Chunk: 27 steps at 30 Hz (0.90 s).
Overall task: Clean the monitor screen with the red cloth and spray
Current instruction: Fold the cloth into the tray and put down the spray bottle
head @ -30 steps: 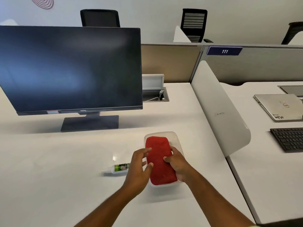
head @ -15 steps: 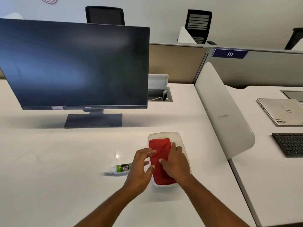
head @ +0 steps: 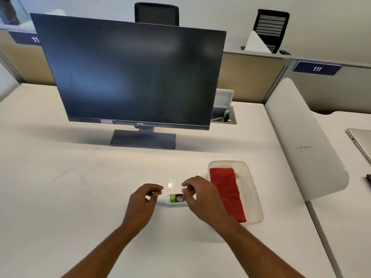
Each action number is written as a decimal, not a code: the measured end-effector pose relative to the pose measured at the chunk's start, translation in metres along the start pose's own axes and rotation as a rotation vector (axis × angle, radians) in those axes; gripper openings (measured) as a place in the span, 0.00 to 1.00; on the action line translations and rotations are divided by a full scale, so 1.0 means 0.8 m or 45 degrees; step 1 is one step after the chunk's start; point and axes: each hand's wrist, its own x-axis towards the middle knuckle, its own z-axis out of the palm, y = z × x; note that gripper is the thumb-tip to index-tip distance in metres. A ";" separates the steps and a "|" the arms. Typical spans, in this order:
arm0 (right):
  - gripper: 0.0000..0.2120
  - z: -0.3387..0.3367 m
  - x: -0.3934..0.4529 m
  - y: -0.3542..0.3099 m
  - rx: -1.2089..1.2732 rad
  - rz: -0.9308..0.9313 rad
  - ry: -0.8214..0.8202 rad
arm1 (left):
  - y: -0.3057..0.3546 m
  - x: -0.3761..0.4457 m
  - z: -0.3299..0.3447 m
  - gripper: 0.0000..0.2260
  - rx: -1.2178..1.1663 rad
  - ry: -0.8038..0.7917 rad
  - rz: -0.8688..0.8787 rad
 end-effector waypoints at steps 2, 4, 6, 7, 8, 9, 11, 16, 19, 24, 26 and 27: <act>0.09 0.024 0.008 -0.008 -0.066 -0.039 -0.106 | -0.029 0.001 -0.021 0.15 0.140 0.035 0.016; 0.10 0.043 0.015 -0.014 -0.110 -0.048 -0.190 | -0.054 0.000 -0.035 0.14 0.317 0.042 0.060; 0.11 0.059 0.021 -0.020 -0.198 -0.062 -0.256 | -0.077 -0.003 -0.045 0.15 0.443 0.016 0.095; 0.13 0.066 0.024 -0.022 -0.249 -0.069 -0.282 | -0.087 -0.004 -0.048 0.16 0.484 -0.017 0.112; 0.14 0.072 0.026 -0.024 -0.296 -0.074 -0.308 | -0.096 -0.006 -0.051 0.17 0.522 -0.058 0.134; 0.16 0.077 0.028 -0.024 -0.343 -0.079 -0.338 | -0.103 -0.007 -0.054 0.18 0.562 -0.101 0.159; 0.20 0.085 0.032 -0.026 -0.455 -0.090 -0.406 | -0.113 -0.009 -0.058 0.20 0.659 -0.184 0.201; 0.22 0.095 0.034 -0.022 -0.702 -0.126 -0.436 | -0.123 -0.012 -0.055 0.26 0.920 -0.308 0.265; 0.20 0.093 0.032 -0.017 -0.702 -0.137 -0.399 | -0.122 -0.010 -0.051 0.26 0.971 -0.329 0.242; 0.16 0.074 0.022 -0.010 -0.401 -0.063 -0.202 | -0.116 -0.001 -0.042 0.28 0.975 -0.357 0.226; 0.18 0.058 0.013 -0.011 -0.229 -0.042 -0.077 | -0.111 0.003 -0.035 0.29 0.987 -0.365 0.209; 0.18 0.049 0.007 -0.011 -0.138 -0.033 -0.007 | -0.108 0.005 -0.029 0.29 0.992 -0.367 0.204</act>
